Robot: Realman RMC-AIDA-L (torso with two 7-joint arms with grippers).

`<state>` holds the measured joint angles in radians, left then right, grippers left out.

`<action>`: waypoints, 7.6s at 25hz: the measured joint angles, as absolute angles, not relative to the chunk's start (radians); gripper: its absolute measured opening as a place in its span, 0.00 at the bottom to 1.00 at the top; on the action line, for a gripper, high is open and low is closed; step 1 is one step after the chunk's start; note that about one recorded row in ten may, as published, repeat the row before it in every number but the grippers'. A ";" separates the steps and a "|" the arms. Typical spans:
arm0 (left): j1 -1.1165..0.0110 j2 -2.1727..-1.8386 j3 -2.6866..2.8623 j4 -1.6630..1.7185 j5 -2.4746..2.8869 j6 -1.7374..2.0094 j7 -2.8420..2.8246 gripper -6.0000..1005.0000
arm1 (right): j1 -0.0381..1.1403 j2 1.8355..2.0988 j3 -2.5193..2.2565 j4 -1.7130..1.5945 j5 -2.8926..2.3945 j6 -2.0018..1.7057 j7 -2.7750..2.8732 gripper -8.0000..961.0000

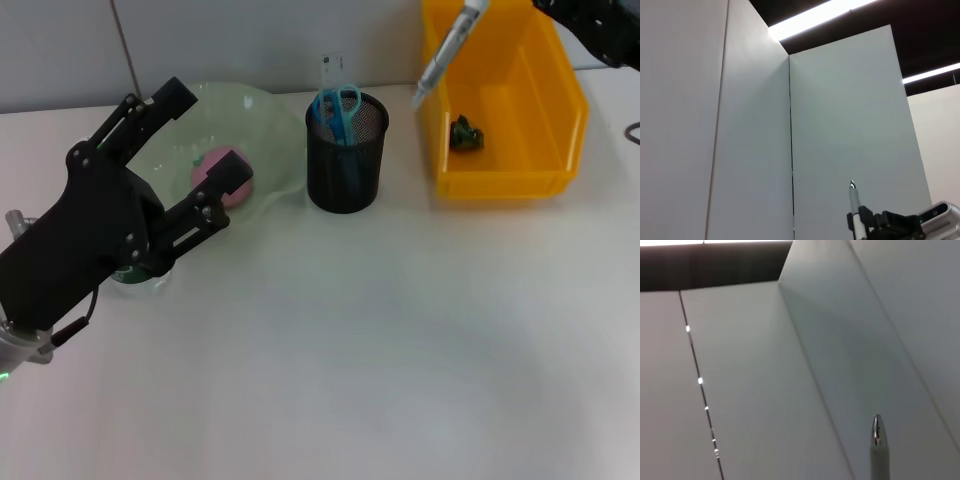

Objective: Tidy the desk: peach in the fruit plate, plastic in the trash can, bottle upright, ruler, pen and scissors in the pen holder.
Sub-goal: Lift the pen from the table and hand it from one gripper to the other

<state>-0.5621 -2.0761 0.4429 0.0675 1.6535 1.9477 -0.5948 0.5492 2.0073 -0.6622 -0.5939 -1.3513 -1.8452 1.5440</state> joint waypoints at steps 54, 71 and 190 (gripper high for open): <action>-0.570 -2.066 0.854 0.881 1.747 1.839 -1.453 0.78 | 1.116 1.977 -1.215 -1.471 -2.502 -2.183 2.100 0.15; -0.577 -2.066 0.904 0.880 1.807 1.786 -1.449 0.78 | 1.182 2.034 -1.229 -1.328 -2.528 -2.147 2.047 0.15; -0.591 -2.076 1.141 0.841 1.666 1.550 -1.441 0.33 | 1.182 2.077 -1.259 -1.302 -2.608 -2.032 2.019 0.15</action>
